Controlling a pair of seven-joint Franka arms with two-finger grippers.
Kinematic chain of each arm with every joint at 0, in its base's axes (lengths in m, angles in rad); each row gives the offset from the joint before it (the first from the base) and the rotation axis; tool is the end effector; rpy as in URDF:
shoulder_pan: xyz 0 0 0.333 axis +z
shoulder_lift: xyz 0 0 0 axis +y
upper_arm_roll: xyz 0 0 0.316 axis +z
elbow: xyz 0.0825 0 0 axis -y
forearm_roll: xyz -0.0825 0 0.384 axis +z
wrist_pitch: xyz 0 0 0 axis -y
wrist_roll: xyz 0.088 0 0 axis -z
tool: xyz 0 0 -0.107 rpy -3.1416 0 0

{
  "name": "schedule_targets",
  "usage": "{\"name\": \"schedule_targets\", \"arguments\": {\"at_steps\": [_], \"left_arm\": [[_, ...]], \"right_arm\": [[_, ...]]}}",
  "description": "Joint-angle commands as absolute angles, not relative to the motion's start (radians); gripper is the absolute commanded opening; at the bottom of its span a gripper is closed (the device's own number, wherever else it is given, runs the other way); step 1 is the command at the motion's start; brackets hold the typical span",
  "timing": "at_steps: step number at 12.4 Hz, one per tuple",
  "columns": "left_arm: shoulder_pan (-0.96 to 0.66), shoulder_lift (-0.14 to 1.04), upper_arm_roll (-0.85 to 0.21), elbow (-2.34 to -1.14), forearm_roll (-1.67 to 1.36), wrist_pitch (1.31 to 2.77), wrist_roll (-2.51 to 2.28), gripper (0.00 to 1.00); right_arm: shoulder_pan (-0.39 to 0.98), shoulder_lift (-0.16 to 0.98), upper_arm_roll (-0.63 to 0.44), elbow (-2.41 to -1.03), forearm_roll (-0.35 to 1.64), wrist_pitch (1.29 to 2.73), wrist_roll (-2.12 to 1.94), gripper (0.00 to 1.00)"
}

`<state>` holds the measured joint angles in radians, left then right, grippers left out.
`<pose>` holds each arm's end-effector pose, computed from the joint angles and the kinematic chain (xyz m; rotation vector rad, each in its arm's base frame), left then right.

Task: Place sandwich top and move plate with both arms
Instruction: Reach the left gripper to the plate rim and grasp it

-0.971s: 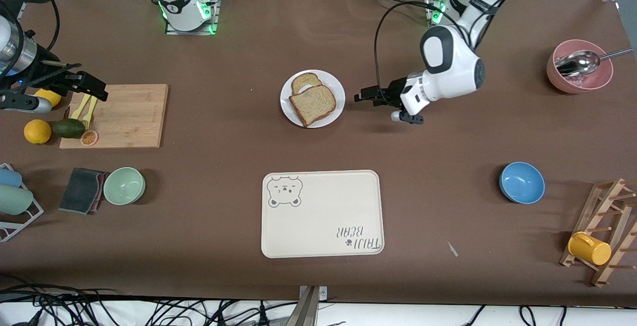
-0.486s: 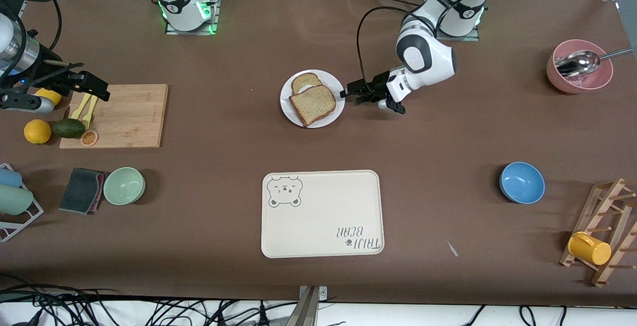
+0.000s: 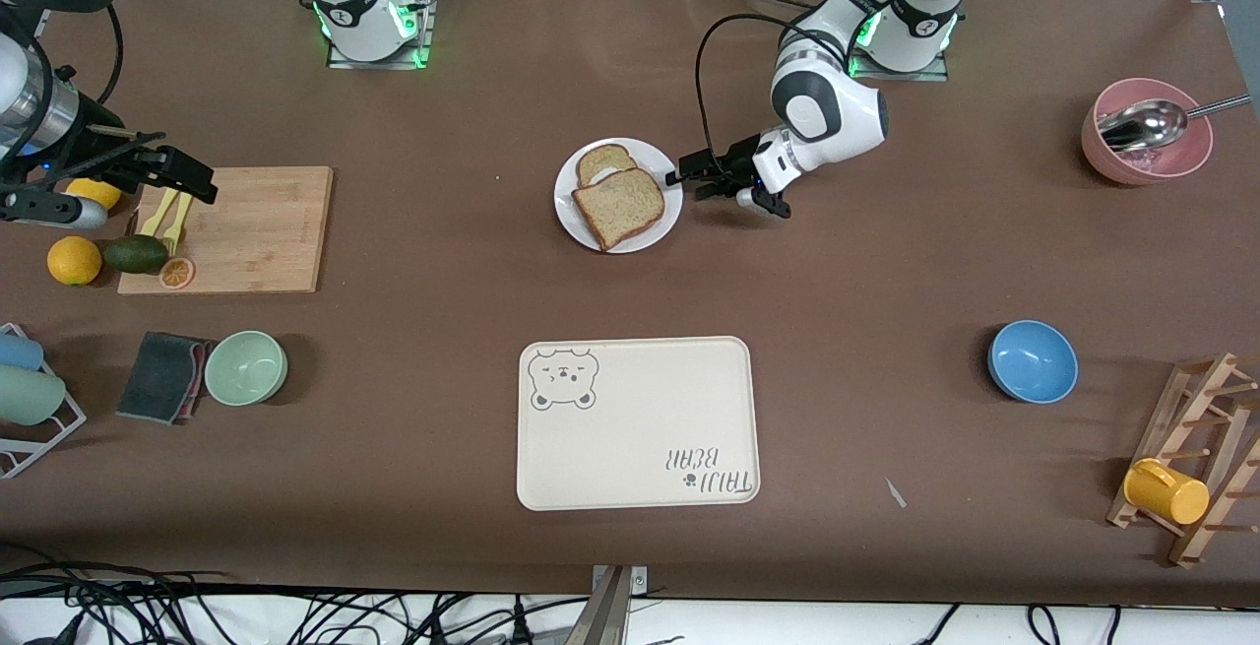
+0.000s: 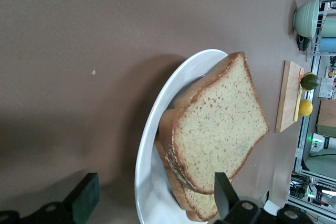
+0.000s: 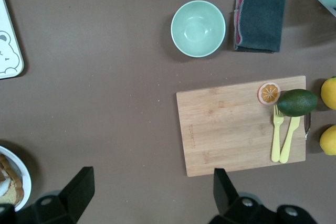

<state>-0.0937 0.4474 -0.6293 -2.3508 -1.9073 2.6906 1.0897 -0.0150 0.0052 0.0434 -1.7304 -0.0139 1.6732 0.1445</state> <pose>0.3560 -0.3051 0.1517 2.2519 0.1405 -0.0392 0.5574 0.0144 0.5547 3.1162 -0.1782 -0.0952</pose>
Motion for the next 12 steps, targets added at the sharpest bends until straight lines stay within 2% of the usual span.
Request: {"name": "schedule_targets", "arguments": {"at_steps": [1,4,8,12], "left_arm": [[-0.120,0.477,-0.635,-2.330,-1.976,2.714,1.138,0.88],[-0.135,0.488,-0.635,-2.326,-2.012,2.714,1.163,0.84],[-0.143,0.526,-0.634,-2.324,-2.153,2.714,1.339,0.69],[-0.138,0.529,-0.632,-2.324,-2.160,2.714,1.356,0.53]], "right_arm": [[-0.006,0.009,0.043,-1.715,-0.023,1.663,0.147,1.00],[-0.006,0.009,0.043,-1.703,-0.021,1.663,0.149,1.00],[-0.009,0.009,0.040,-1.703,-0.023,1.663,0.147,1.00],[-0.009,0.009,0.040,-1.703,-0.025,1.663,0.147,1.00]]}}
